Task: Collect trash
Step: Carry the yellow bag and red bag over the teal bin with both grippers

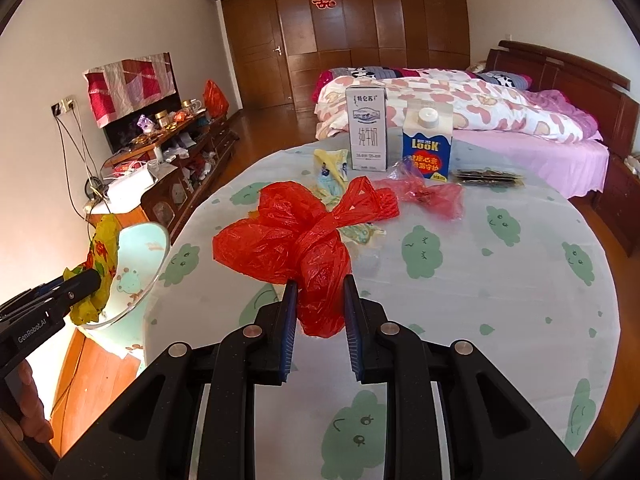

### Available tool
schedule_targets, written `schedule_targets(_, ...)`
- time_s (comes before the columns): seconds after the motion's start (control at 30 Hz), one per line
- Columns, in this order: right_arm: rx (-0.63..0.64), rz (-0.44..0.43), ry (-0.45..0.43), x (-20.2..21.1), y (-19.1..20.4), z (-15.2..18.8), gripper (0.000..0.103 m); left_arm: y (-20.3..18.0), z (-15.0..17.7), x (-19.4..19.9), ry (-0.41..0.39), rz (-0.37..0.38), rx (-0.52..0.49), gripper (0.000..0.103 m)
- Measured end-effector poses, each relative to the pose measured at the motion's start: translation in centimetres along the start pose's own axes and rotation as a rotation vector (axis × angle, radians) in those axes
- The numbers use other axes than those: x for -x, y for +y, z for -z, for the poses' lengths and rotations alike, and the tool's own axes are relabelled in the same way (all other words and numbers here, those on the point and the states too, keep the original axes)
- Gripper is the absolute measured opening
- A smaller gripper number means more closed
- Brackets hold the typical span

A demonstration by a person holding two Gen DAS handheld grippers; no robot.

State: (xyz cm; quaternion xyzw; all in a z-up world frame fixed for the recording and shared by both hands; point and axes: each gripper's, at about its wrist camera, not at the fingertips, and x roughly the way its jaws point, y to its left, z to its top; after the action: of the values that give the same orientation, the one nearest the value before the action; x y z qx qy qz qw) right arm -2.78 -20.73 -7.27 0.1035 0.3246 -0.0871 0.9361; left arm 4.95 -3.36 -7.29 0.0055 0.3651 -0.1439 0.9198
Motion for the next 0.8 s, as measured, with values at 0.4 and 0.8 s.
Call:
schedule_targets(0.4, 0.086, -0.064, 0.01, -0.9, 5.0, 0.1, 0.023, 3.2, -0.2, 0.5, -0.014, -0.082, 0.035, 0.037)
schedule_targets(0.8, 0.153, -0.1, 0.015, -2.2, 9.6, -0.2, 0.023, 6.3, -1.0, 0.3, -0.016, -0.152, 0.079, 0.037)
